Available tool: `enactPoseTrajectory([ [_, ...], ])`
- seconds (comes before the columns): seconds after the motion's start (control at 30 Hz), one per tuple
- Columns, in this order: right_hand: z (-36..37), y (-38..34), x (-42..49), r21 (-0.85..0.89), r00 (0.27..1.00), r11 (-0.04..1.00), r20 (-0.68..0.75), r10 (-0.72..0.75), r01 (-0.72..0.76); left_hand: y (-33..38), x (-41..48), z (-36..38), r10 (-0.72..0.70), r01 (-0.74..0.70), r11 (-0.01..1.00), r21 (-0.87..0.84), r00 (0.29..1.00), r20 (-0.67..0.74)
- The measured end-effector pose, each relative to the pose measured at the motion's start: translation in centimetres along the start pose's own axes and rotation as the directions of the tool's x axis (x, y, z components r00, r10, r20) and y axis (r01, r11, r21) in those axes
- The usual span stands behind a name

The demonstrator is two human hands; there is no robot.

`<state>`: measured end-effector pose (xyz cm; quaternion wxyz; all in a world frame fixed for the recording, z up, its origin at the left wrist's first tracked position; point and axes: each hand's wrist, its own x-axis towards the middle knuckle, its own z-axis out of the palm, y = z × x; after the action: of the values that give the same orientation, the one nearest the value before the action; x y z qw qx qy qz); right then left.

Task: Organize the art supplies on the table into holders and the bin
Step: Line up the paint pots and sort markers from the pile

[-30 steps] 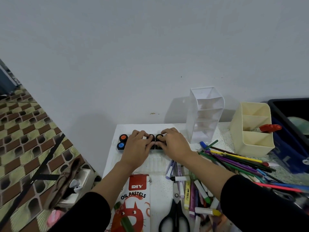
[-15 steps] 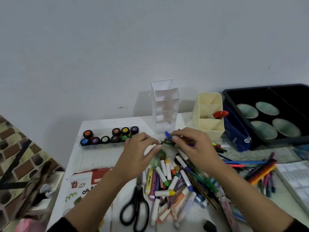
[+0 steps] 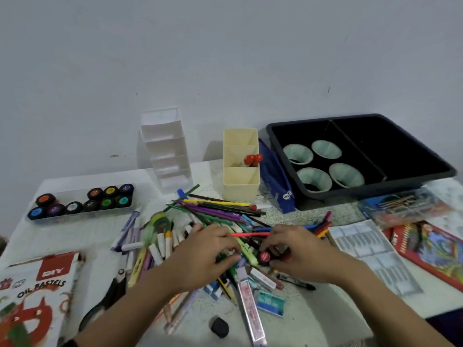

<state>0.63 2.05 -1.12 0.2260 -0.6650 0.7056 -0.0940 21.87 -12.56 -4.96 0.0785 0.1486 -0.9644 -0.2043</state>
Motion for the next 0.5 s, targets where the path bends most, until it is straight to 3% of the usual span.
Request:
enactPoseTrajectory([
  [0.27,1.6,2.1,0.2,-0.034,0.988,0.989,-0.045,-0.145,0.144,0.1,0.8,0.2,-0.178,0.179,0.983,0.034,0.984,-0.034],
  [0.37,1.0,2.7,0.5,0.105,0.994,0.989,-0.035,-0.103,0.106,0.2,0.4,0.2,-0.199,0.199,0.979,0.049,0.980,0.007],
  [0.5,-0.3,3.3,0.6,0.364,0.980,0.929,-0.200,0.012,0.063,0.5,0.3,0.1,-0.211,0.210,0.976,0.061,0.977,0.011],
])
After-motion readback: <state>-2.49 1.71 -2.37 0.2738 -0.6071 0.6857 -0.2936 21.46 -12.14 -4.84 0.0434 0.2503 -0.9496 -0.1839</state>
